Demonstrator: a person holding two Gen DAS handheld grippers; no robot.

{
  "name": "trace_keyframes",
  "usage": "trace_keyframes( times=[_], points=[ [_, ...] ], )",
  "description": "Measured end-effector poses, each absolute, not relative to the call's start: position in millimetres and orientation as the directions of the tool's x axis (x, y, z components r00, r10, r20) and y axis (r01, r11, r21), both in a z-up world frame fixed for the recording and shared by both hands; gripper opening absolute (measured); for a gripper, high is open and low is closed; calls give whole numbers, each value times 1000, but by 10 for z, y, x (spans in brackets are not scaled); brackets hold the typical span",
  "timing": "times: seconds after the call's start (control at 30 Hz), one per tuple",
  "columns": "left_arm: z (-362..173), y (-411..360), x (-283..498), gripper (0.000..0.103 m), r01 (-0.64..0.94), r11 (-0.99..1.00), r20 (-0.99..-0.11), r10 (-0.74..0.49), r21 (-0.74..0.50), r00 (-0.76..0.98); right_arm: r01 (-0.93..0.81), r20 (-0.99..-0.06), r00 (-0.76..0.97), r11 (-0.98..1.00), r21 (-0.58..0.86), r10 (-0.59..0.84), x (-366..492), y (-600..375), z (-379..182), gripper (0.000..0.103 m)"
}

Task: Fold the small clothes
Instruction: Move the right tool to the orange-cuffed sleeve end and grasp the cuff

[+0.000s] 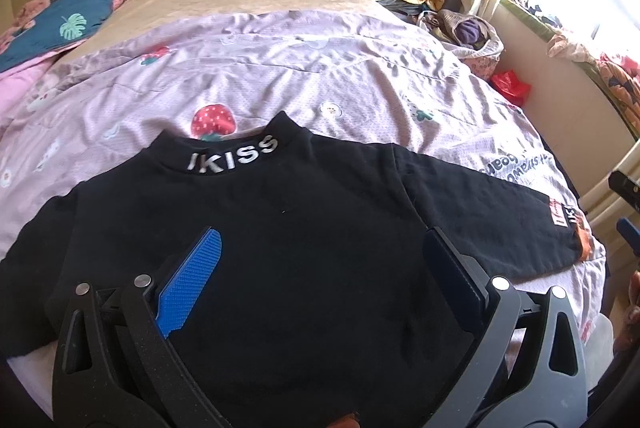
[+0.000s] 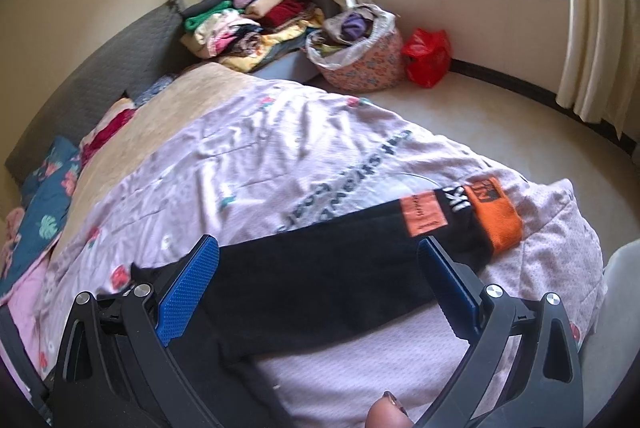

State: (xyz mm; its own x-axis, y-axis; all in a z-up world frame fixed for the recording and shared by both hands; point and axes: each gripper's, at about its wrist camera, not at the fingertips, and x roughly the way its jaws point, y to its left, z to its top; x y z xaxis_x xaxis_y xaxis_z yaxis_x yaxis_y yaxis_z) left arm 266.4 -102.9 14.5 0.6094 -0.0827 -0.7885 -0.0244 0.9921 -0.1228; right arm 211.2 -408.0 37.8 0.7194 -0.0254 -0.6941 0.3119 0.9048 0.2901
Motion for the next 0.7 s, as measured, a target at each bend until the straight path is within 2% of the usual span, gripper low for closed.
trace_keyframes(
  times=[0.7],
  points=[
    [-212, -1477, 3094, 95, 22, 998, -832, -66, -65, 551, 514, -804, 594, 786, 344, -37, 2199, -4963, -455, 99]
  ],
)
